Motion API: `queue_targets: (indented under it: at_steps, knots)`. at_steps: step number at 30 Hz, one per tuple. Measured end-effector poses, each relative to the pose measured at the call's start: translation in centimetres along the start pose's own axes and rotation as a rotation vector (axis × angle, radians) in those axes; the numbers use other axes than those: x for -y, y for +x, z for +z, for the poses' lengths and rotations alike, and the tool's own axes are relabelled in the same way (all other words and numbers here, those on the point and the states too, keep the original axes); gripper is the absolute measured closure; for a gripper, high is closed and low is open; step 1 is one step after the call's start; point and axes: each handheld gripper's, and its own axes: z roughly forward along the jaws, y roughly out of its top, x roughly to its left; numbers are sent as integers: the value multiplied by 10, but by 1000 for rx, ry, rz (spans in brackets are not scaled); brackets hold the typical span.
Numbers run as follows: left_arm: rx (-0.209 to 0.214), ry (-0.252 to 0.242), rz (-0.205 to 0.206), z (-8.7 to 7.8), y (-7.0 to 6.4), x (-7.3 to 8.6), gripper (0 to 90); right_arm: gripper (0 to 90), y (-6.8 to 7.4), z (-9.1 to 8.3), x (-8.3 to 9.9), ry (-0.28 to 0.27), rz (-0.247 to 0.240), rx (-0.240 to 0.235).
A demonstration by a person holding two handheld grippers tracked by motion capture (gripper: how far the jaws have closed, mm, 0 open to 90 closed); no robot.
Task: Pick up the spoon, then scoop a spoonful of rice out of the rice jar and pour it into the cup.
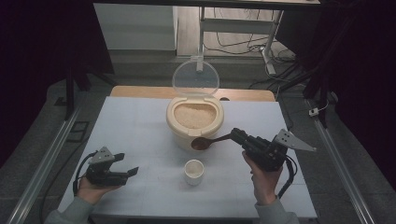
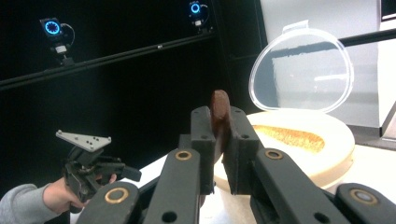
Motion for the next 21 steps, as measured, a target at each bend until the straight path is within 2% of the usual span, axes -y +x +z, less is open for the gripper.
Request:
queue_targets:
  at_steps: [4, 9, 11, 15, 21]
  knots:
    - [-7, 3, 10, 1, -3, -1, 163, 827, 2, 2, -7, -12, -29, -5]
    - [-8, 2, 8, 1, -2, -1, 162, 828, 3, 5, -15, -35, -37, -3]
    - [-5, 3, 8, 0, -2, -1, 161, 828, -3, 8, -21, -54, -26, 16]
    - [-3, 3, 13, 1, -3, -1, 161, 828, -11, 15, -30, -55, -39, 50]
    - [3, 13, 15, 3, -2, -1, 161, 827, -22, 22, -35, -59, -35, 82]
